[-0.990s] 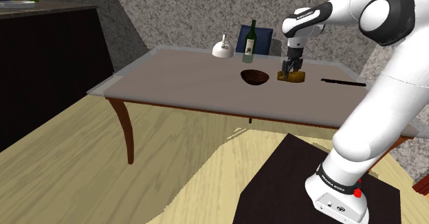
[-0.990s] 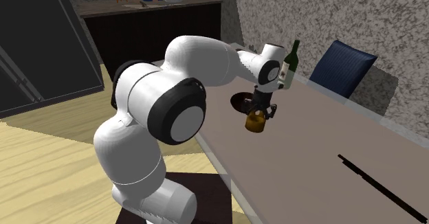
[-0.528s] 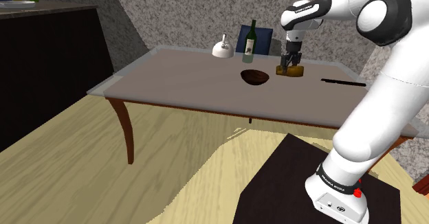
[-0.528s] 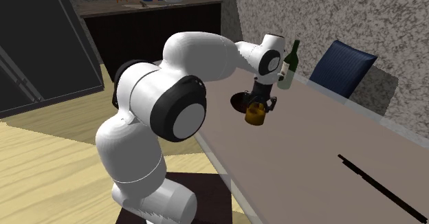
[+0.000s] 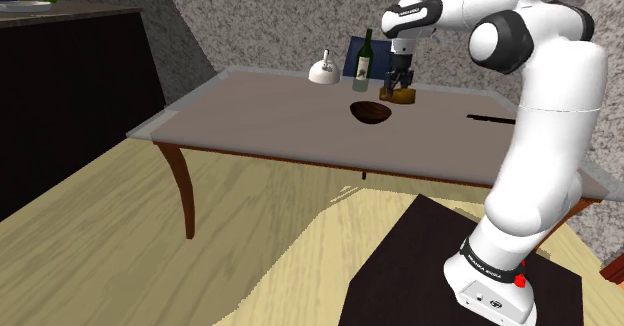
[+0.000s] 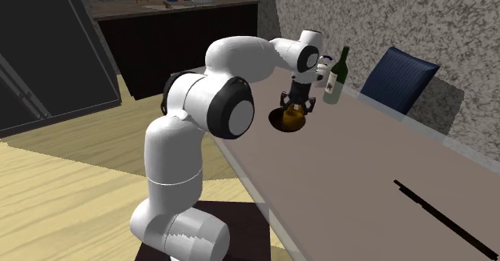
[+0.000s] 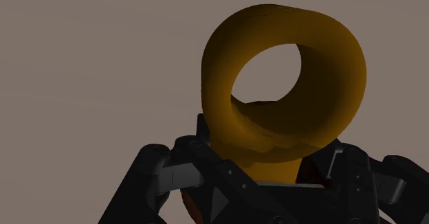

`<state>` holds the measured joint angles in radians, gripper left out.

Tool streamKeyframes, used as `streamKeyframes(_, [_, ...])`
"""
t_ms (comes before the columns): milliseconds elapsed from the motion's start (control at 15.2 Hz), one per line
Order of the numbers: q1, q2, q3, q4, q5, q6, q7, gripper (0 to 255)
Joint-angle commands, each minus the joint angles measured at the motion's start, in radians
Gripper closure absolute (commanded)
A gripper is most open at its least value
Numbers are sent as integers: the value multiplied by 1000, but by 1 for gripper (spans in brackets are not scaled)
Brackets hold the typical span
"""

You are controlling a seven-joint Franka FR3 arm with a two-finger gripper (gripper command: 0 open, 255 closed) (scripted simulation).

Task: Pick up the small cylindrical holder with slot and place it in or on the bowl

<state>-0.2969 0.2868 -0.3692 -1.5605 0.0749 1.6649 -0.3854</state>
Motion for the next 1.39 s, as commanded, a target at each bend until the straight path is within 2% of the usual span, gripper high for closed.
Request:
streamKeyframes(0, [0,81,13,111,27,-34,17,255])
streamKeyframes(198, [-12,210,31,304,63,-101,41,255])
streamKeyframes(396, [-36,357,51,542,97,-192,70,255])
streamKeyframes(462, [-27,302,44,450,84,-156,59,255])
streamKeyframes(528, [-27,302,44,450,84,-156,59,0])
streamKeyframes(726, [78,97,5,97,35,39,233,0])
streamKeyframes(924, [164,-54,-14,-154,-26,188,441,0])
streamKeyframes(1254, [263,-228,-1,-449,-145,372,835,0])
streamKeyframes(1320, [261,-224,0,-457,-144,385,834,0])
